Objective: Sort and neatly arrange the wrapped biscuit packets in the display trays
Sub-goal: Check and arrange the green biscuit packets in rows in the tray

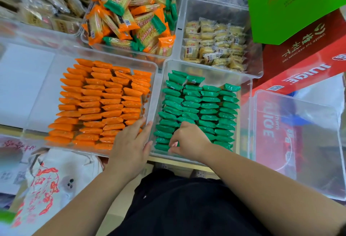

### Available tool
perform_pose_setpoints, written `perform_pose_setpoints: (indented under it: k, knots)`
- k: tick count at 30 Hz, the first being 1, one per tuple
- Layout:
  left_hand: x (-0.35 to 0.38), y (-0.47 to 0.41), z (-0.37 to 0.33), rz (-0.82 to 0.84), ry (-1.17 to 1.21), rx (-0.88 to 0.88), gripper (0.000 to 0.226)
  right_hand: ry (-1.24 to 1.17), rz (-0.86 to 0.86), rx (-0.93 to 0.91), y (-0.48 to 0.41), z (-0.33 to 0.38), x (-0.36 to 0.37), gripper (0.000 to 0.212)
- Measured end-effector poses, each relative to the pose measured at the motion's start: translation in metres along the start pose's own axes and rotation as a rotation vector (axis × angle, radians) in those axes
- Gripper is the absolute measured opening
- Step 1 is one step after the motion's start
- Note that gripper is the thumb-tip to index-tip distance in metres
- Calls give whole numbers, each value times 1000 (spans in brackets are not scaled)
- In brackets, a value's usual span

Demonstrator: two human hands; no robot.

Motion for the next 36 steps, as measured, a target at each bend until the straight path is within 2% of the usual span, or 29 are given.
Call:
perform_pose_setpoints:
  k: [5,11,18,22,25,28,31,34,36]
  knots:
    - [1,6,-3,9,43,-30,53,156,-41,39,-3,14,3,27]
    - [-5,3,-3,15,87,-68,55,100,-71,41,4,12,-3,23]
    - [-24,1,-11,-44,190,-171,47,-196,-139,93,30,-7,-27,15]
    - [-44,-2,-21,-33,280,-217,54,-390,-194,125,58,-22,-49,10]
    - [-59,-9,-30,-37,400,-274,39,-519,-241,155,80,-35,-66,13]
    - [-71,-18,-39,-23,625,-428,23,-842,-194,215,102,-38,-78,19]
    - [-84,-25,-57,-40,1007,-573,17,-1259,-112,231,118,-34,-82,17]
    - [-102,-29,-68,-160,1106,-621,16,-1453,-28,241,125,-27,-82,17]
    - [-113,-32,-72,-224,1083,-632,14,-1495,-47,270,127,-25,-83,16]
Point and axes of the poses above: each hand's wrist, its own y-axis away from the middle knuckle, its own x-axis out of the palm, z = x × y, the point moved 3 cm from there along -y, towards the middle knuckle, and after that the axes turned 15 degrees about x, right-handed, at the moved point
